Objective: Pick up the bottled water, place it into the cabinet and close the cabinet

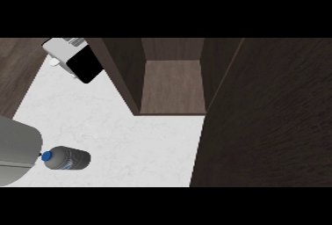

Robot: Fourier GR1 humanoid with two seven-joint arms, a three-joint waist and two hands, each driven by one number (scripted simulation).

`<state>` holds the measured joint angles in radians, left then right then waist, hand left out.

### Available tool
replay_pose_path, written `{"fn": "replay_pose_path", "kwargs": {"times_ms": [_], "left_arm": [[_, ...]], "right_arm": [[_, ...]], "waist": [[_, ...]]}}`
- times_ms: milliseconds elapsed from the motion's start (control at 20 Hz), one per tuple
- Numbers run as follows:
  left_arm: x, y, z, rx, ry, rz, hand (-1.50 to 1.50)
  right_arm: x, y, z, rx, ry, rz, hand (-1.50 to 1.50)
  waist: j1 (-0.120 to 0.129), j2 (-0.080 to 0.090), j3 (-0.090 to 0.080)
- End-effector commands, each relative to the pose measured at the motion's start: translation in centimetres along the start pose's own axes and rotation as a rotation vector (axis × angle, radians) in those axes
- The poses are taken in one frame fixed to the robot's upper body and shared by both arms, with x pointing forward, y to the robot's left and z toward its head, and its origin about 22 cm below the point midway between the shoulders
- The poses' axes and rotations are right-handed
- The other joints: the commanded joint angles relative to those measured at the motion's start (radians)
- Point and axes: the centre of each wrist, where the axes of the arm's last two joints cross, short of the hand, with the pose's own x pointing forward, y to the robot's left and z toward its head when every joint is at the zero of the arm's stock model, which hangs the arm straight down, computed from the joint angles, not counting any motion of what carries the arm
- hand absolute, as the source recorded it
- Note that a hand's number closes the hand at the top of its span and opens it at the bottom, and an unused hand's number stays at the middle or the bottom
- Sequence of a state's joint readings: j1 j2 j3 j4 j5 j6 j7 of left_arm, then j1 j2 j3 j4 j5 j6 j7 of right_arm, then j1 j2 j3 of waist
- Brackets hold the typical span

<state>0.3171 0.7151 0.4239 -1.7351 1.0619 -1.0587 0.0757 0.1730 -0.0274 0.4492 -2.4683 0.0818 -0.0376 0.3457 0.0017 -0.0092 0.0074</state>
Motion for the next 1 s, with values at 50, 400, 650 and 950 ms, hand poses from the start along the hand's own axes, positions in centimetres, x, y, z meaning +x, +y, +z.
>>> {"fn": "replay_pose_path", "kwargs": {"times_ms": [50,400,650,950], "left_arm": [[-2.8,-0.1,0.4,-0.007,0.027,0.001,-1.50],[-5.0,0.5,-1.3,0.029,0.079,-0.011,-1.50],[-6.1,0.5,-2.3,0.073,0.158,-0.027,-1.50],[-7.4,0.1,-1.6,0.092,0.211,-0.039,-1.50]], "right_arm": [[1.9,0.6,1.1,-0.033,-0.029,0.070,-1.50],[1.8,0.1,0.7,-0.003,-0.024,0.074,-1.50],[1.7,0.5,0.2,0.039,-0.038,0.073,-1.50],[1.2,0.8,0.1,0.055,-0.031,0.047,-1.50]], "waist": [[-0.008,0.006,-0.009],[-0.027,0.010,-0.010],[-0.050,0.014,-0.012],[-0.074,0.015,-0.015]]}}
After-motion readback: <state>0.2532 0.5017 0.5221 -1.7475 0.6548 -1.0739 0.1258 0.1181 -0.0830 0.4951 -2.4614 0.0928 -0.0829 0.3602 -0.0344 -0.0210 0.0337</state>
